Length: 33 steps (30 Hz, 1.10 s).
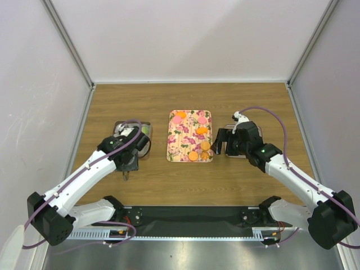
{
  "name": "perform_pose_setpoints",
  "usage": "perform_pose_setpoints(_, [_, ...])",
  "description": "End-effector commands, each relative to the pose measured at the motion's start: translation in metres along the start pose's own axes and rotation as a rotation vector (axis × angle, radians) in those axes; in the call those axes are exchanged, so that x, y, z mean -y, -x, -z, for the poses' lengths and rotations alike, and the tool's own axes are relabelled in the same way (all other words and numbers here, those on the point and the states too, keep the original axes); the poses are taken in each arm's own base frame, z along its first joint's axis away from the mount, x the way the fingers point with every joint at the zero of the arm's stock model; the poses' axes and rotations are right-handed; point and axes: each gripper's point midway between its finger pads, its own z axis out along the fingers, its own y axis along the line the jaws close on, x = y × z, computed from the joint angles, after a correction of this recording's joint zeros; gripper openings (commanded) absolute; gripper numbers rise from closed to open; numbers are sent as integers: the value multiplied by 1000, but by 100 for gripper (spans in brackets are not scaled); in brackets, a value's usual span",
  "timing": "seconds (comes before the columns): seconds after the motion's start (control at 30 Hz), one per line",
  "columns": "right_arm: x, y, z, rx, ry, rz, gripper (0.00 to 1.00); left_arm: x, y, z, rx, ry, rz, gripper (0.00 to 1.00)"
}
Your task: Pack the cookies
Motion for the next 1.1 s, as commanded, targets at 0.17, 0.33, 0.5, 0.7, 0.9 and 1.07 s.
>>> perform_pose_setpoints(0.17, [-6,9,3,38,20,13,95,-7,4,10,20,-10,10,45])
perform_pose_setpoints(0.33, [-6,9,2,37,21,15,95,-7,3,12,19,-13,13,46])
perform_pose_setpoints(0.5, [-6,10,3,41,21,15,95,-7,3,12,20,-14,13,47])
perform_pose_setpoints(0.7, [-6,9,2,36,20,16,95,-7,4,13,25,-18,15,47])
perform_pose_setpoints(0.9, [-6,8,2,34,21,16,95,-8,9,19,35,-20,18,47])
perform_pose_setpoints(1.07, [-6,9,2,37,19,17,95,-8,14,24,49,-28,24,46])
